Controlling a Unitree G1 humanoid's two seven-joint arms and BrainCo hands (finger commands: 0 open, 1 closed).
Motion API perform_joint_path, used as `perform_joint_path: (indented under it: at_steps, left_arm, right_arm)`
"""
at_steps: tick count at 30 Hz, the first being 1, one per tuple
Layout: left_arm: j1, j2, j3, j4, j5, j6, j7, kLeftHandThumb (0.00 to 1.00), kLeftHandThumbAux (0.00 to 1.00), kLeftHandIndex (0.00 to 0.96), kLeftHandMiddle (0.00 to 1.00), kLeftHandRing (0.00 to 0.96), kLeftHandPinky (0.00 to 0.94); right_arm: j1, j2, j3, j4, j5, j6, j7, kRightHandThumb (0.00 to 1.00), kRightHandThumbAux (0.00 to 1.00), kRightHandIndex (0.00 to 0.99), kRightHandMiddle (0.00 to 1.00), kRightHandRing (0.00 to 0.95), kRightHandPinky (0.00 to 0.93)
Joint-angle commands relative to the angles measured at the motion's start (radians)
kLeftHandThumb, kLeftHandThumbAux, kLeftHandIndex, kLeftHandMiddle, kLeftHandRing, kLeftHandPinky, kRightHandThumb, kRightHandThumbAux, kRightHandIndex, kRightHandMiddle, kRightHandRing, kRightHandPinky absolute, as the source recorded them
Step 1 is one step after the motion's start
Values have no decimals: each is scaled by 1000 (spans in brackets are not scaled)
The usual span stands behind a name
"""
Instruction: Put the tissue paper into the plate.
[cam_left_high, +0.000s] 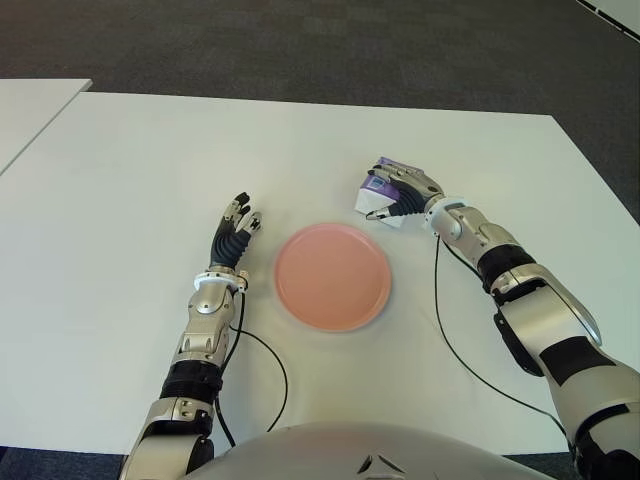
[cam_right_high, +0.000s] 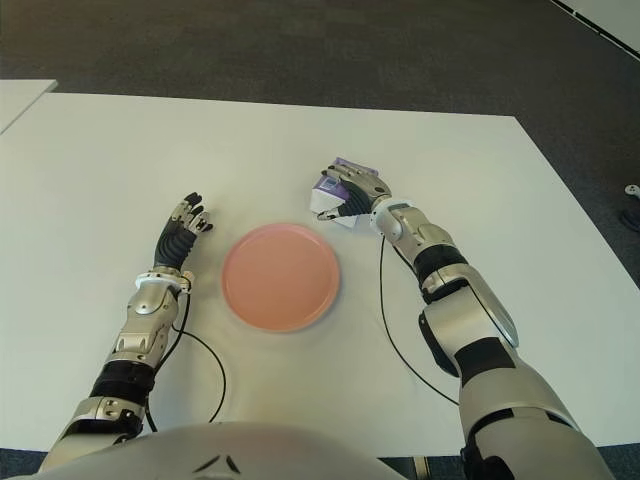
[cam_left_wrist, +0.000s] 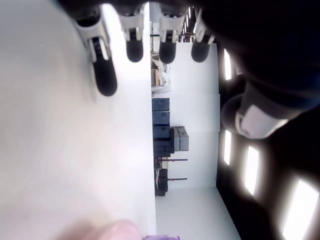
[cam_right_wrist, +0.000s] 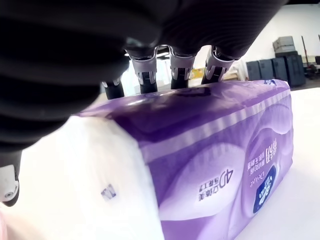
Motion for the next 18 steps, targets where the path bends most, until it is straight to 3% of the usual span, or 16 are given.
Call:
perform_joint_path:
  at_steps: [1, 18]
  left_arm:
    - [36, 0, 2, 21, 1, 43, -6, 0, 529, 0, 9, 0, 0]
    - [43, 1, -3, 13, 21, 50, 8, 0, 518, 0, 22, 0, 0]
  right_arm:
    - [28, 5, -6, 17, 5, 24, 5, 110, 461, 0, 0, 0, 0]
    - [30, 5, -38, 18, 15, 38, -10, 126, 454, 0, 0, 0, 0]
